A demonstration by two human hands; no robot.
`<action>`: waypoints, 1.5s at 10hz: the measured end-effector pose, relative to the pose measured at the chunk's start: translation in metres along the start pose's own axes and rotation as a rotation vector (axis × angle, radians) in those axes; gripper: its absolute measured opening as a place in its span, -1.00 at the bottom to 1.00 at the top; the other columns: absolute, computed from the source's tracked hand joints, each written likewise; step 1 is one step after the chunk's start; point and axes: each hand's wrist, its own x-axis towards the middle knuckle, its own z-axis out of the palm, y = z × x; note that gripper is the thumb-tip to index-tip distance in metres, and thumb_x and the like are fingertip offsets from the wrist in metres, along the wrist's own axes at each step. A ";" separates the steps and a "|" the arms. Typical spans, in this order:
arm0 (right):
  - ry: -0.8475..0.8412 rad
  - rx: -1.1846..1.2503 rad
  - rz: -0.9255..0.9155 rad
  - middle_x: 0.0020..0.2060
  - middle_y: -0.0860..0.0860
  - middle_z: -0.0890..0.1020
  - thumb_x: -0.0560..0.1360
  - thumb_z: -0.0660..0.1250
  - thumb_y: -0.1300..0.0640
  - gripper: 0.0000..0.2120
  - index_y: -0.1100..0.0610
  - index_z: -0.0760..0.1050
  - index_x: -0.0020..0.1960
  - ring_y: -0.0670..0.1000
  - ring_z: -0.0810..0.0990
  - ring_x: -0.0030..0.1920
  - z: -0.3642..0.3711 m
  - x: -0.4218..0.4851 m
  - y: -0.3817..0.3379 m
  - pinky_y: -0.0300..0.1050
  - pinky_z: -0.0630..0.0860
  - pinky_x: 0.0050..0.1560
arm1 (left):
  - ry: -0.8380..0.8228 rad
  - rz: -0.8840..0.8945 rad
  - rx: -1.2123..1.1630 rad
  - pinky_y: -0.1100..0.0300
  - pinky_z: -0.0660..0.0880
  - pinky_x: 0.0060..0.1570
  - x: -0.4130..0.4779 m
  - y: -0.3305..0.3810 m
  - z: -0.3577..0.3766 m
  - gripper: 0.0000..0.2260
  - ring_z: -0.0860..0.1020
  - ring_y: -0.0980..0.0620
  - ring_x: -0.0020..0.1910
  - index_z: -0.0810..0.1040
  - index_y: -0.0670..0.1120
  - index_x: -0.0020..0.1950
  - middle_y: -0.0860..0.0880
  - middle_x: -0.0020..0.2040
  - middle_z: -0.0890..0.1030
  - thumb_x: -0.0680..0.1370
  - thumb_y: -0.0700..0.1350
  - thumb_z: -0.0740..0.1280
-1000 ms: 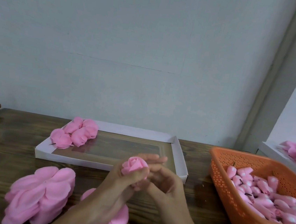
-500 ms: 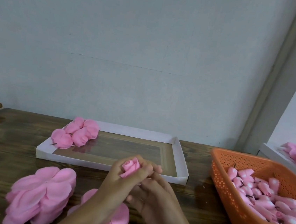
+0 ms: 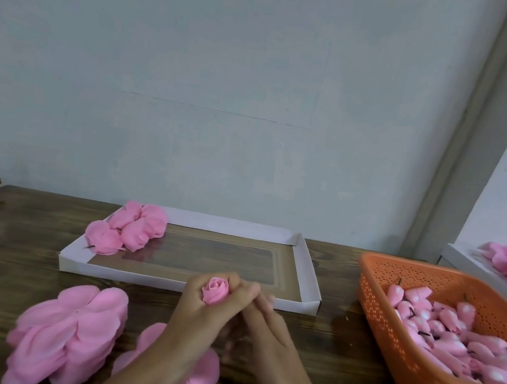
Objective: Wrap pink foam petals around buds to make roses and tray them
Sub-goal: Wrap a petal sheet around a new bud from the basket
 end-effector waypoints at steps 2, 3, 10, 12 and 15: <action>0.281 -0.757 -0.751 0.12 -0.18 0.56 0.68 0.23 0.06 -0.79 -0.12 0.53 0.27 -0.05 0.61 0.06 -0.030 0.004 0.006 -0.12 0.57 -0.02 | 0.214 0.194 0.381 0.08 0.47 -0.36 0.003 -0.010 -0.003 -0.76 0.55 -0.01 -0.38 0.58 0.00 -0.39 -0.08 -0.40 0.61 0.40 0.08 0.47; 0.097 -0.969 -0.933 0.33 -0.12 0.49 0.68 0.25 0.03 -0.69 -0.12 0.52 0.39 -0.06 0.53 0.16 -0.029 0.003 0.001 -0.16 0.52 0.07 | 0.192 0.101 0.452 0.22 0.48 -0.36 0.004 -0.012 -0.024 -0.79 0.56 0.10 -0.35 0.63 0.06 -0.34 0.06 -0.39 0.63 0.40 -0.22 0.51; 0.095 -0.296 -0.498 0.14 -0.04 0.71 0.51 0.52 0.18 -0.63 -0.04 0.59 0.28 0.01 0.73 0.12 -0.004 -0.001 0.020 -0.09 0.69 0.08 | 0.356 -0.192 -0.214 0.11 0.52 -0.32 0.000 -0.018 0.007 -0.63 0.58 -0.02 -0.31 0.61 -0.11 -0.22 -0.08 -0.33 0.54 0.27 0.16 0.57; 0.098 -0.186 -0.365 -0.05 -0.04 0.78 0.41 0.54 0.17 -0.72 -0.08 0.71 0.09 -0.01 0.77 -0.01 -0.001 -0.001 0.019 -0.17 0.68 0.02 | 0.347 -0.243 -0.289 0.15 0.52 -0.44 0.001 -0.017 0.017 -0.52 0.64 -0.08 -0.36 0.73 -0.18 -0.09 -0.22 -0.26 0.66 0.18 0.14 0.58; -0.198 0.485 0.049 -0.28 0.22 0.62 0.43 0.47 0.22 -0.78 0.37 0.65 -0.01 0.08 0.64 -0.26 0.005 0.004 0.004 -0.14 0.60 -0.20 | 0.046 -0.150 -0.256 0.16 0.46 -0.20 0.001 -0.007 -0.002 -0.45 0.71 -0.21 0.00 0.43 -0.11 -0.47 -0.19 -0.28 0.57 0.25 0.20 0.69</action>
